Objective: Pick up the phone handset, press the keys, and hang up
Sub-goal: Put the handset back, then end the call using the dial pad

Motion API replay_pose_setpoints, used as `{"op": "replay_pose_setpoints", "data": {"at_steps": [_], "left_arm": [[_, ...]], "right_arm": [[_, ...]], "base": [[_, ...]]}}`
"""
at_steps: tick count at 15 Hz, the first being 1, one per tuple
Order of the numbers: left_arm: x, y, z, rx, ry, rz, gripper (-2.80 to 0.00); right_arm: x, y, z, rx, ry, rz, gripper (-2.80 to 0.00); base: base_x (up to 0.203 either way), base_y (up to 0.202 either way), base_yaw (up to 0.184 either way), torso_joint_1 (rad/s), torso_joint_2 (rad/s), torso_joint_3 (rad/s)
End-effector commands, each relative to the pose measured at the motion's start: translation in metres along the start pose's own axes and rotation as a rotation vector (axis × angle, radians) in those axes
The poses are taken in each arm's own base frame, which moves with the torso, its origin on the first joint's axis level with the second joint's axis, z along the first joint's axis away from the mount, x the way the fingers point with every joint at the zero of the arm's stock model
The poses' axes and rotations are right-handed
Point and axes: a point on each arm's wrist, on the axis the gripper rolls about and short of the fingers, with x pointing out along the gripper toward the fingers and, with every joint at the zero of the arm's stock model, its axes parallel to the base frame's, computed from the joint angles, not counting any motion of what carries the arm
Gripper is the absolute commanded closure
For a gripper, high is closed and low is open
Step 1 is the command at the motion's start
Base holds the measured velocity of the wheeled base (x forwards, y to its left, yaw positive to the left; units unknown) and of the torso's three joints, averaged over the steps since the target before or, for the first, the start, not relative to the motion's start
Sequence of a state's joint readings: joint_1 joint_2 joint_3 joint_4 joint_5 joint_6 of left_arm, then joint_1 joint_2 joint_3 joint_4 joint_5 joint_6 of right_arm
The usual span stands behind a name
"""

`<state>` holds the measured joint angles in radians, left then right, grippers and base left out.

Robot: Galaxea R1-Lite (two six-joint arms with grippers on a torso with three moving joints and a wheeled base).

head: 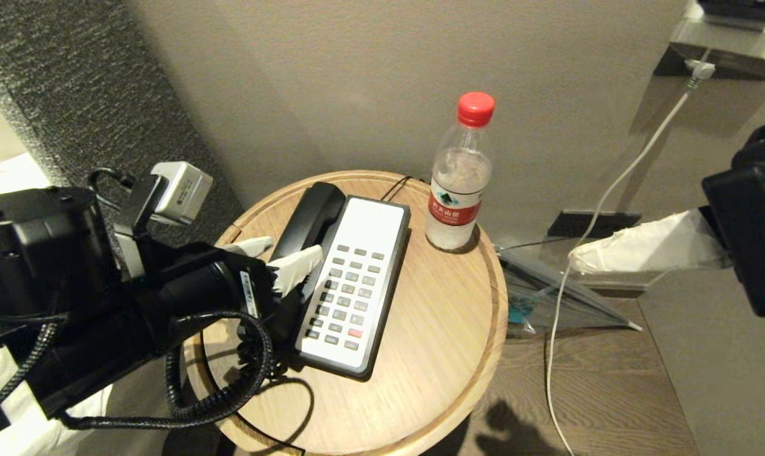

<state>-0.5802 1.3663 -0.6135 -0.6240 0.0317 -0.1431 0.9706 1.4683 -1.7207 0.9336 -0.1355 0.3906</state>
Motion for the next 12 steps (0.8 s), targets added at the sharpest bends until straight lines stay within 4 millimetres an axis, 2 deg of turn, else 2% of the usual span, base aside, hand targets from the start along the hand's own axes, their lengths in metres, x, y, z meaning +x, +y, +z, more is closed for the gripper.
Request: {"op": "replay_pose_setpoints", "data": {"at_steps": [1, 9, 10, 12], "left_arm": [[-0.01, -0.001, 0.009, -0.003, -0.05, -0.005, -2.8], [-0.055, 0.004, 0.026, -0.028, -0.177, 0.01, -2.8], [-0.062, 0.004, 0.026, -0.043, -0.189, 0.007, 0.0], [-0.076, 0.004, 0.028, -0.085, -0.222, -0.001, 0.0]], "right_arm": [[0.002, 0.0, -0.002, -0.001, 0.013, -0.008, 0.0], [0.025, 0.006, -0.003, -0.042, 0.077, -0.028, 0.0], [0.029, 0.007, -0.003, -0.052, 0.084, -0.031, 0.0], [0.031, 0.007, -0.004, -0.094, 0.098, -0.034, 0.0]], "base": [[0.0, 0.0, 0.0, 0.0, 0.0, 0.0], [0.0, 0.0, 0.0, 0.0, 0.0, 0.0], [0.0, 0.0, 0.0, 0.0, 0.0, 0.0], [0.0, 0.0, 0.0, 0.0, 0.0, 0.0]]}}
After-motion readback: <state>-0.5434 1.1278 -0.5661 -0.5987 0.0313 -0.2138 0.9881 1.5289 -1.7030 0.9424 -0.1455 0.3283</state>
